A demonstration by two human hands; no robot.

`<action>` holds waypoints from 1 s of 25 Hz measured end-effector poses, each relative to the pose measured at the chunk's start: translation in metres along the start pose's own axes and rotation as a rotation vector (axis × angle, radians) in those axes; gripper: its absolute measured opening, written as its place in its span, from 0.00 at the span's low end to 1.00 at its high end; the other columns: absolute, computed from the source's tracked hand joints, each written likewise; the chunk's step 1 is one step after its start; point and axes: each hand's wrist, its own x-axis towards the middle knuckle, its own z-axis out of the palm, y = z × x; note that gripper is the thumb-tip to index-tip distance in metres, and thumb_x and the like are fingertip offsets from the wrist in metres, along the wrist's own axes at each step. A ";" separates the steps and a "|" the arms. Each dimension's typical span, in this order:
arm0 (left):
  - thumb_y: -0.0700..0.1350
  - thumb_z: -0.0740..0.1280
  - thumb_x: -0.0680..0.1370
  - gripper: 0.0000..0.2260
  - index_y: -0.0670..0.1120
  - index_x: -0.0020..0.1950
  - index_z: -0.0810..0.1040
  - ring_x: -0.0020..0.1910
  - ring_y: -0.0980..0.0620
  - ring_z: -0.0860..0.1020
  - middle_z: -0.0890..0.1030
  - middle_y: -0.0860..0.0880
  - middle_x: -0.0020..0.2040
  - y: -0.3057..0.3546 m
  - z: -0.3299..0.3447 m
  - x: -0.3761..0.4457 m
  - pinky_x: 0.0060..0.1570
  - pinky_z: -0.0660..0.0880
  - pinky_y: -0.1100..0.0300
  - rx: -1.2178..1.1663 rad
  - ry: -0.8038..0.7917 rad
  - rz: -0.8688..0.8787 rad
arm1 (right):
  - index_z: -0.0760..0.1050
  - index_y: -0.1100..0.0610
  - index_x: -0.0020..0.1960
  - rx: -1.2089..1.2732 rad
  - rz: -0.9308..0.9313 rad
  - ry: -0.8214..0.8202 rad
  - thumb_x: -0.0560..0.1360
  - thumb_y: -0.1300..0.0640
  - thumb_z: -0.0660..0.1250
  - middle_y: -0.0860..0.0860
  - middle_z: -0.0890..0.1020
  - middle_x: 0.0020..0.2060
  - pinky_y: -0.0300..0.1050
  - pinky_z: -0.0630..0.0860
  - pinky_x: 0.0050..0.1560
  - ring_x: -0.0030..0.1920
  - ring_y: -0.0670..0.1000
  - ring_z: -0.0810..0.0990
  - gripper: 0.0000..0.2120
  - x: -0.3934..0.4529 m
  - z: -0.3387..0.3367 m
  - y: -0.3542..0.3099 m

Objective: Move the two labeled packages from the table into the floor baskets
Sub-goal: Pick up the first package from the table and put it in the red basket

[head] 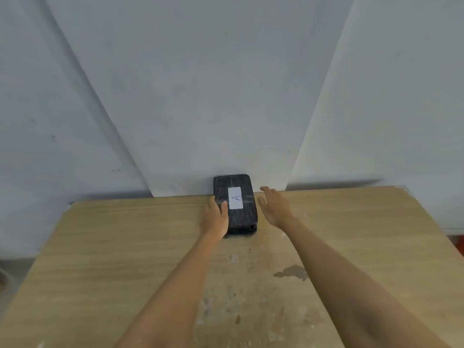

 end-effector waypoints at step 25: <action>0.54 0.67 0.75 0.16 0.44 0.56 0.76 0.47 0.48 0.79 0.82 0.46 0.51 0.000 0.008 -0.041 0.39 0.71 0.58 -0.147 0.333 -0.072 | 0.65 0.59 0.50 0.564 0.219 0.160 0.78 0.47 0.61 0.50 0.76 0.38 0.48 0.73 0.37 0.40 0.54 0.77 0.15 -0.049 0.015 0.031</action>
